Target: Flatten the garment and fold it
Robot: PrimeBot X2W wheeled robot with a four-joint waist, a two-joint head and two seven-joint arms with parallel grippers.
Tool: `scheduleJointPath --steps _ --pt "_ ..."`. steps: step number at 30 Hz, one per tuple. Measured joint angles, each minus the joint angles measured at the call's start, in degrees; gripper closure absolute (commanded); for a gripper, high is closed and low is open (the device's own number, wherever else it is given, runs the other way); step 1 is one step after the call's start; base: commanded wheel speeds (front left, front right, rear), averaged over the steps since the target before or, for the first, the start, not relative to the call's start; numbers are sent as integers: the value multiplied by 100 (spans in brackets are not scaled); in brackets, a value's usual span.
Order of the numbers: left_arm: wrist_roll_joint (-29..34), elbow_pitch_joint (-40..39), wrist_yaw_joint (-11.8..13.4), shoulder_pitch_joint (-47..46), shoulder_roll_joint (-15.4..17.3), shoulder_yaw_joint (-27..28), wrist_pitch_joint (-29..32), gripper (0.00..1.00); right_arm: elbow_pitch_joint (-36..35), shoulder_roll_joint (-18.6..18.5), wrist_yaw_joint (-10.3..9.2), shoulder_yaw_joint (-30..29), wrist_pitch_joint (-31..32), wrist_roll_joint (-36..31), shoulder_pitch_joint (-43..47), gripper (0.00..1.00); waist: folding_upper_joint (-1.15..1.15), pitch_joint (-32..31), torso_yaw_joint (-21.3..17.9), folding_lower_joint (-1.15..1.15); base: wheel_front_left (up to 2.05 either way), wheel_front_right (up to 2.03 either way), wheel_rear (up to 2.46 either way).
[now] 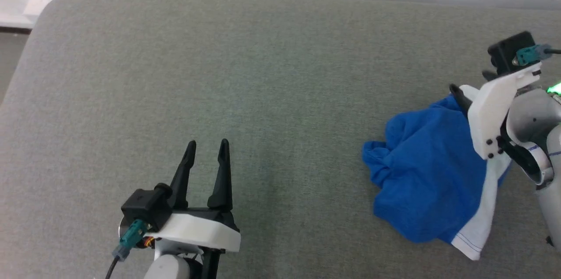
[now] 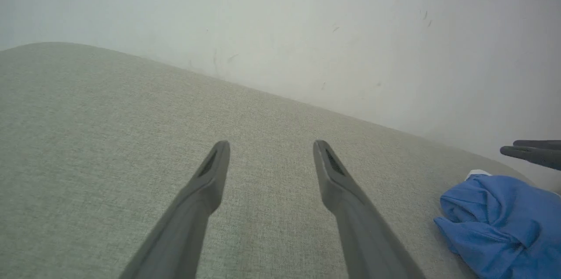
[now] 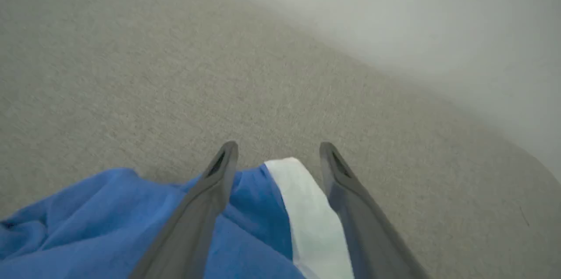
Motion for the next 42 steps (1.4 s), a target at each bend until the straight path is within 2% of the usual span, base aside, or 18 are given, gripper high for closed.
scheduleJointPath --steps 4,10,11,12,13,14,15,25,32,38,42 --pt "76 81 -100 -4 -77 82 0 0 211 -248 0 45 740 85 32 0 0 78 208 0 0 0 0" --pt "145 143 -214 -105 -126 141 0 0 406 -287 0 -3 1000 160 300 0 0 231 419 -1 0 0 0" --pt "145 153 -247 -117 -136 147 -1 0 430 -270 -1 -35 1032 176 327 21 0 257 446 -1 0 0 0" --pt "145 158 -255 -126 -143 154 -1 0 425 -261 -1 -76 1035 175 327 57 0 280 467 -2 0 0 0" --pt "145 164 -256 -141 -149 163 0 0 412 -248 -1 -101 1032 154 326 73 0 303 484 -2 0 0 0" --pt "146 168 -256 -157 -149 175 -1 0 394 -236 -1 -112 979 101 325 96 0 327 497 -2 0 0 0" --pt "147 170 -257 -172 -152 188 -1 0 382 -216 1 -151 877 21 318 100 0 348 504 -1 0 0 0" --pt "146 261 -260 -192 -162 265 -1 0 471 -89 0 -777 -348 -620 116 100 0 123 393 -1 0 0 0" --pt "152 264 -246 -2 -171 302 -1 0 87 -441 0 -1074 -702 -1126 -122 100 0 -297 240 -2 0 0 0" --pt "193 259 -246 79 -174 324 0 0 -444 -564 0 -759 -938 -1472 -441 100 0 -572 117 -2 0 0 0" --pt "193 259 -246 79 -178 316 0 0 -533 -214 0 -86 -1072 -1497 -443 100 0 -644 97 -2 0 0 0"
